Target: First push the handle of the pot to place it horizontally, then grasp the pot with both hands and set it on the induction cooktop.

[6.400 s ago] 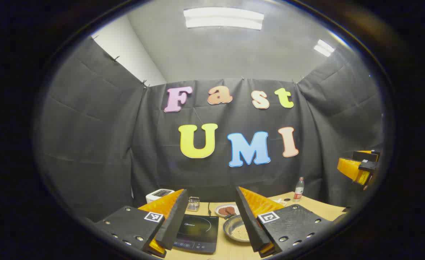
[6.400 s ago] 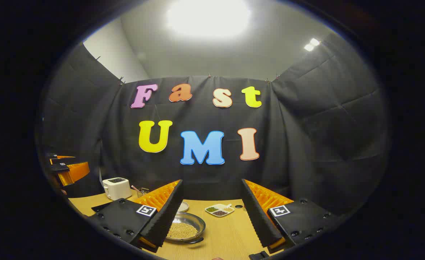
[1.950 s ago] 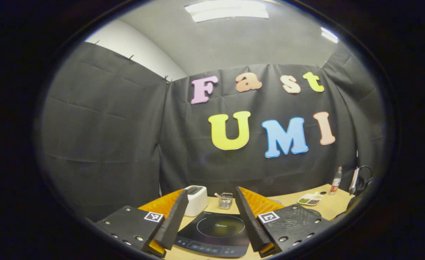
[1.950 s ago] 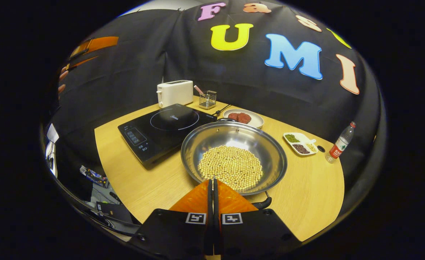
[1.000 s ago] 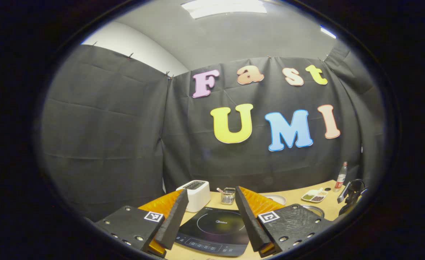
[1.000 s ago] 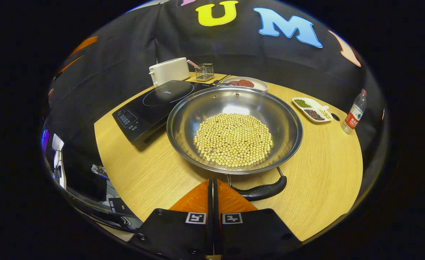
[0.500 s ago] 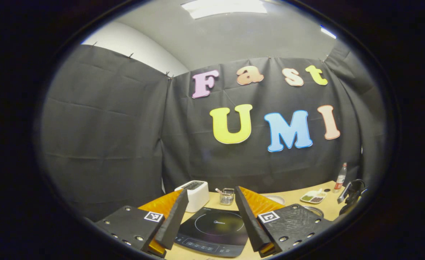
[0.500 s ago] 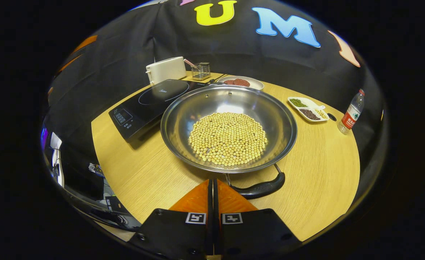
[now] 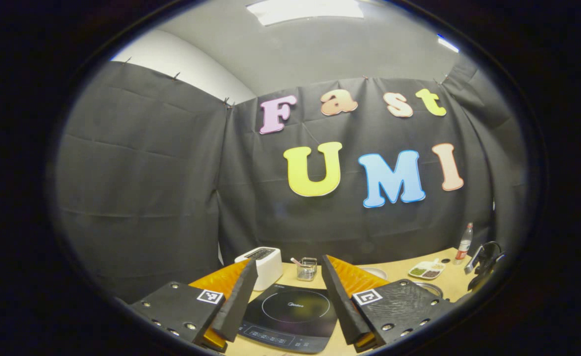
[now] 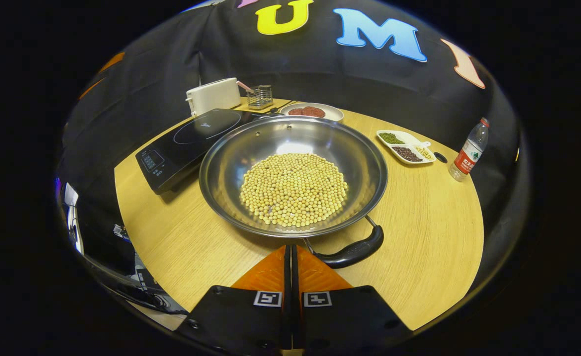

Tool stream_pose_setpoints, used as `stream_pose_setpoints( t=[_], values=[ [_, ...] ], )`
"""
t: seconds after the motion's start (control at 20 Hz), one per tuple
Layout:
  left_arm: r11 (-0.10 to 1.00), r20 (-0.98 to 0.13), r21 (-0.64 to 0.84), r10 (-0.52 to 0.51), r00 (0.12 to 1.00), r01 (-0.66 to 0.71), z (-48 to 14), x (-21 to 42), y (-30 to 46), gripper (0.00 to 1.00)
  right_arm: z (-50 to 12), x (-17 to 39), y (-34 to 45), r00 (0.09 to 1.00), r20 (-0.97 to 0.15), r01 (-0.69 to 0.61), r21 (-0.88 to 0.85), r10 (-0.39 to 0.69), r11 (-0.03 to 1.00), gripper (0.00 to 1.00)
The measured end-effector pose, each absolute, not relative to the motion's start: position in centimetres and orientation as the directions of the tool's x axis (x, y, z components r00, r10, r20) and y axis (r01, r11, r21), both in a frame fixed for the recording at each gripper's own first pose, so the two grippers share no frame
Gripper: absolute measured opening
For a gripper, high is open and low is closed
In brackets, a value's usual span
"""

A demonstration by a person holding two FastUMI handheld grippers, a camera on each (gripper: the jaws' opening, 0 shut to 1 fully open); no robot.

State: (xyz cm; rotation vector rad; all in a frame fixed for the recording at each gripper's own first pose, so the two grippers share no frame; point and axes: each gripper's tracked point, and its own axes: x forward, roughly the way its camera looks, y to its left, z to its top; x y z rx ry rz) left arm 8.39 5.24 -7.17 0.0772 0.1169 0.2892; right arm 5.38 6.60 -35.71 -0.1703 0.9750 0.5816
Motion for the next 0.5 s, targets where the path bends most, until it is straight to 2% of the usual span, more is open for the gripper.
stream_pose_setpoints(
  t=[0.25,0.35,0.5],
  values=[
    [0.956,-0.106,0.096,0.287,0.952,-0.278,-7.3,8.8,4.8,0.76,-36.0,6.7,5.0,0.442,-0.823,-0.511,0.096,0.357,0.854,0.02],
    [0.955,-0.107,0.099,0.288,0.952,-0.278,-7.2,9.0,4.6,0.8,-36.1,7.1,4.6,0.451,-0.824,-0.5,0.086,0.344,0.862,0.02],
    [0.956,-0.109,0.101,0.286,0.952,-0.276,-7.4,9.3,4.2,0.8,-36.2,7.6,4.2,0.455,-0.825,-0.492,0.082,0.336,0.867,0.02]
  ],
)
